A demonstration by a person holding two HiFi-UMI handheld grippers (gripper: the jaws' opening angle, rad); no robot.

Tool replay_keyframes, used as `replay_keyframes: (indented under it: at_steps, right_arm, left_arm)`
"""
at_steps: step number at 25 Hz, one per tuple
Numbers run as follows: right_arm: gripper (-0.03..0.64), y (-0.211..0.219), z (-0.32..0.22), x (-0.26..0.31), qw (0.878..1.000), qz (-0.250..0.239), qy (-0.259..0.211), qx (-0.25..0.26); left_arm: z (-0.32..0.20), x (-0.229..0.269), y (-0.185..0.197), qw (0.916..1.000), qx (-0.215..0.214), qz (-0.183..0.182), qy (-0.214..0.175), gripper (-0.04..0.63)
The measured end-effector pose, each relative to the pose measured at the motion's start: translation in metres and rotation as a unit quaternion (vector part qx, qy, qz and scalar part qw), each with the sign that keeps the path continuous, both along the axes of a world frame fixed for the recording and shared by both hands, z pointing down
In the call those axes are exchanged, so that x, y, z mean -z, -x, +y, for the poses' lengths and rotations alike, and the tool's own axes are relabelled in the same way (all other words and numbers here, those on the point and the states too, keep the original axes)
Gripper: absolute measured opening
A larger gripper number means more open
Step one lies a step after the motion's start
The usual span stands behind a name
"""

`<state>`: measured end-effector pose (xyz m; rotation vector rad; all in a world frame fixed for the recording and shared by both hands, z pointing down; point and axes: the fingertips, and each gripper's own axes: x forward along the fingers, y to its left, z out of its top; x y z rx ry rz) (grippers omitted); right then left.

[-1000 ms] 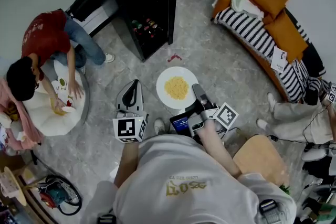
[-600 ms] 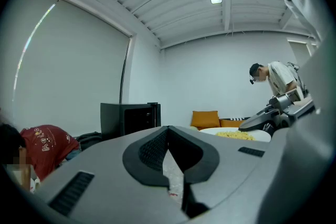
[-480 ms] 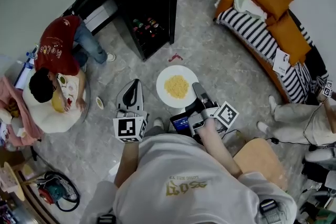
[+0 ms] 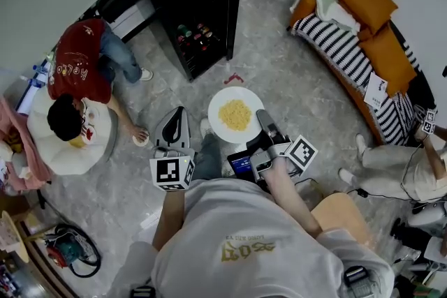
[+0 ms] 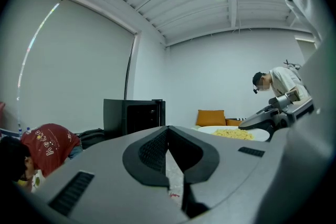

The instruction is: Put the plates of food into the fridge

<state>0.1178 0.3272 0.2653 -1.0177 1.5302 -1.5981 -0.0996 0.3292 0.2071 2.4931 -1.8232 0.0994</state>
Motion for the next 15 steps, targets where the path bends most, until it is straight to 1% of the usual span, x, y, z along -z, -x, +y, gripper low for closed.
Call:
replay_keyframes:
  at_steps: [5,11,13,15]
  right_arm:
    - [0.021,0.01,-0.049,-0.003,1.0,0.0,0.0,-0.001]
    - [0.021,0.014,-0.067,0.0,1.0,-0.007,-0.022,0.004]
    - [0.021,0.02,-0.098,0.002,1.0,-0.004,-0.023,0.002]
    - [0.021,0.027,-0.135,0.005,1.0,-0.001,-0.017,-0.004]
  left_arm:
    - [-0.051,-0.002,0.007,1.0,-0.002,0.006,0.0,0.006]
    - [-0.07,0.006,0.002,0.9996,-0.015,0.003,-0.025,0.006]
    - [-0.102,0.009,0.004,0.9994,-0.022,0.002,-0.026,0.006]
    - [-0.142,0.01,0.011,0.9994,-0.029,0.003,-0.018,0.006]
